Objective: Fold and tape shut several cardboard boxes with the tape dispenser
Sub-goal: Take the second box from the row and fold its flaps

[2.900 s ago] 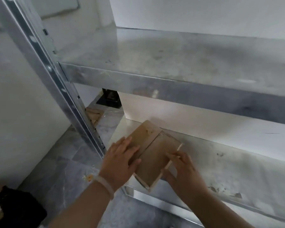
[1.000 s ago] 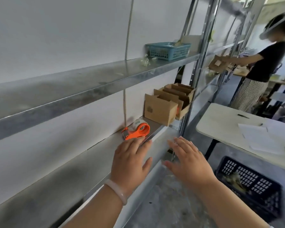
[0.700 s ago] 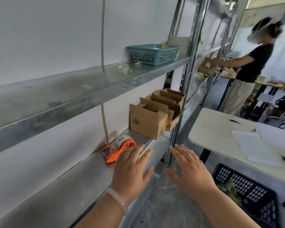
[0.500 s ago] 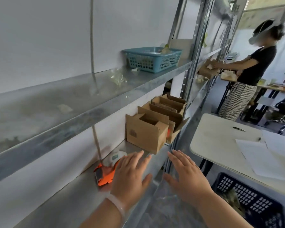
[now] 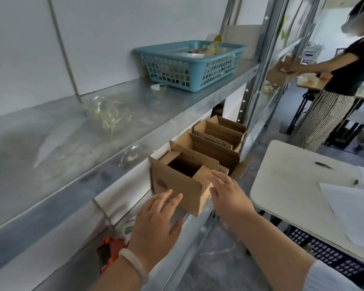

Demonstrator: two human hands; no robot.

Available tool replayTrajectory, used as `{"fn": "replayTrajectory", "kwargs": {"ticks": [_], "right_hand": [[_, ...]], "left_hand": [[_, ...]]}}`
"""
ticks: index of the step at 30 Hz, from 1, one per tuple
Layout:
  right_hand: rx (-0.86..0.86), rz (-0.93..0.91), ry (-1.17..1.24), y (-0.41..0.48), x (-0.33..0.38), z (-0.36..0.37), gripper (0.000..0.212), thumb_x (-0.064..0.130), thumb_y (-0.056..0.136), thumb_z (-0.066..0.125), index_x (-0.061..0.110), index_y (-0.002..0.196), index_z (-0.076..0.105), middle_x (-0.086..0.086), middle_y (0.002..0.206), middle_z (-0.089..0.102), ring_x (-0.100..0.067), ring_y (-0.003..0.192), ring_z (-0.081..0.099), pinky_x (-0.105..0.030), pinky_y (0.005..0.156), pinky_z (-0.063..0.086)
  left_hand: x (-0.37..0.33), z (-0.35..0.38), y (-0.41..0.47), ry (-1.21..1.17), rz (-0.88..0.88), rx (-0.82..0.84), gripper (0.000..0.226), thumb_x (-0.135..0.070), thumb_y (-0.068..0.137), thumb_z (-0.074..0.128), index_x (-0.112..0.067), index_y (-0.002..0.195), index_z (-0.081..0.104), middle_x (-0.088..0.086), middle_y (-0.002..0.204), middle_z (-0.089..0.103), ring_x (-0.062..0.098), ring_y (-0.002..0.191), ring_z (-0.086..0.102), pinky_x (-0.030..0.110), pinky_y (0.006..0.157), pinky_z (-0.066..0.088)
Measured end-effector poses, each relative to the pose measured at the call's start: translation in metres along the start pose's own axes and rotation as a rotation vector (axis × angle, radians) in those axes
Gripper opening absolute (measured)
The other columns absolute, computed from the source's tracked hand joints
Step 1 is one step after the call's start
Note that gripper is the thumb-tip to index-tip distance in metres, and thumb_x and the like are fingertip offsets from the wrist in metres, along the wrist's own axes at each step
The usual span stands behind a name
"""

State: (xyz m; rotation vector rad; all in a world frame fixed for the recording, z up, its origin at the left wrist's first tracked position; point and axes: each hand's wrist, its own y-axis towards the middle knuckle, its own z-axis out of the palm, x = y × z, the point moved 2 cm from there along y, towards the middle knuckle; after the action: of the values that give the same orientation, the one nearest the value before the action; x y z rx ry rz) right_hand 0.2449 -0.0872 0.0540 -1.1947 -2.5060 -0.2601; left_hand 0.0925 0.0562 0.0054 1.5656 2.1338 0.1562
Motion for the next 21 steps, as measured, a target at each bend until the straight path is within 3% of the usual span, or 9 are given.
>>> {"fn": "replayTrajectory", "kwargs": {"ticks": [3, 6, 11, 13, 17, 21], "right_hand": [[0.043, -0.074, -0.051, 0.031, -0.001, -0.002, 0.053, 0.016, 0.103, 0.042, 0.035, 0.15, 0.029, 0.011, 0.157, 0.028, -0.018, 0.144, 0.026, -0.038, 0.118, 0.029], [0.087, -0.123, -0.067, 0.057, -0.002, -0.004, 0.053, 0.017, 0.101, 0.047, 0.039, 0.147, 0.033, 0.011, 0.15, 0.035, -0.017, 0.137, 0.037, -0.041, 0.112, 0.038], [0.332, -0.278, -0.264, 0.088, -0.005, 0.003, 0.077, 0.003, 0.093, 0.055, 0.042, 0.151, 0.021, 0.018, 0.158, 0.02, -0.018, 0.135, 0.043, -0.048, 0.103, 0.047], [0.388, -0.319, -0.302, 0.097, -0.006, 0.005, 0.081, -0.001, 0.089, 0.057, 0.042, 0.149, 0.025, 0.018, 0.156, 0.024, -0.02, 0.133, 0.046, -0.049, 0.102, 0.048], [0.34, -0.368, -0.19, 0.104, -0.011, 0.005, 0.047, 0.009, 0.093, 0.056, 0.039, 0.129, 0.051, 0.013, 0.129, 0.047, -0.015, 0.109, 0.055, -0.038, 0.095, 0.052], [0.176, -0.387, 0.025, 0.094, -0.018, -0.002, 0.012, 0.027, 0.1, 0.047, 0.034, 0.106, 0.054, 0.013, 0.113, 0.048, -0.008, 0.093, 0.055, -0.029, 0.089, 0.053]], "left_hand": [[-0.002, 0.003, 0.007, 0.001, -0.029, 0.007, 0.054, -0.055, 0.091, 0.04, -0.035, 0.141, 0.044, -0.006, 0.143, 0.048, 0.018, 0.13, 0.047, 0.043, 0.103, 0.046], [-0.003, 0.004, 0.017, 0.004, -0.073, 0.014, 0.055, -0.057, 0.092, 0.035, -0.036, 0.142, 0.04, -0.007, 0.146, 0.045, 0.017, 0.133, 0.043, 0.044, 0.105, 0.043], [-0.008, 0.002, 0.027, -0.038, -0.154, -0.028, 0.053, -0.055, 0.091, 0.038, -0.033, 0.139, 0.046, -0.005, 0.139, 0.051, 0.018, 0.127, 0.049, 0.041, 0.101, 0.046], [-0.009, 0.005, 0.03, -0.036, -0.176, -0.033, 0.054, -0.054, 0.091, 0.039, -0.032, 0.139, 0.047, -0.003, 0.138, 0.052, 0.017, 0.126, 0.049, 0.038, 0.101, 0.044], [-0.009, 0.011, 0.031, -0.071, -0.235, -0.009, 0.057, -0.06, 0.091, 0.034, -0.036, 0.142, 0.04, -0.007, 0.144, 0.044, 0.011, 0.133, 0.04, 0.039, 0.107, 0.042], [-0.015, 0.012, 0.038, -0.153, -0.294, -0.02, 0.057, -0.058, 0.094, 0.038, -0.038, 0.146, 0.033, -0.01, 0.15, 0.035, 0.007, 0.138, 0.029, 0.033, 0.113, 0.033]]}}
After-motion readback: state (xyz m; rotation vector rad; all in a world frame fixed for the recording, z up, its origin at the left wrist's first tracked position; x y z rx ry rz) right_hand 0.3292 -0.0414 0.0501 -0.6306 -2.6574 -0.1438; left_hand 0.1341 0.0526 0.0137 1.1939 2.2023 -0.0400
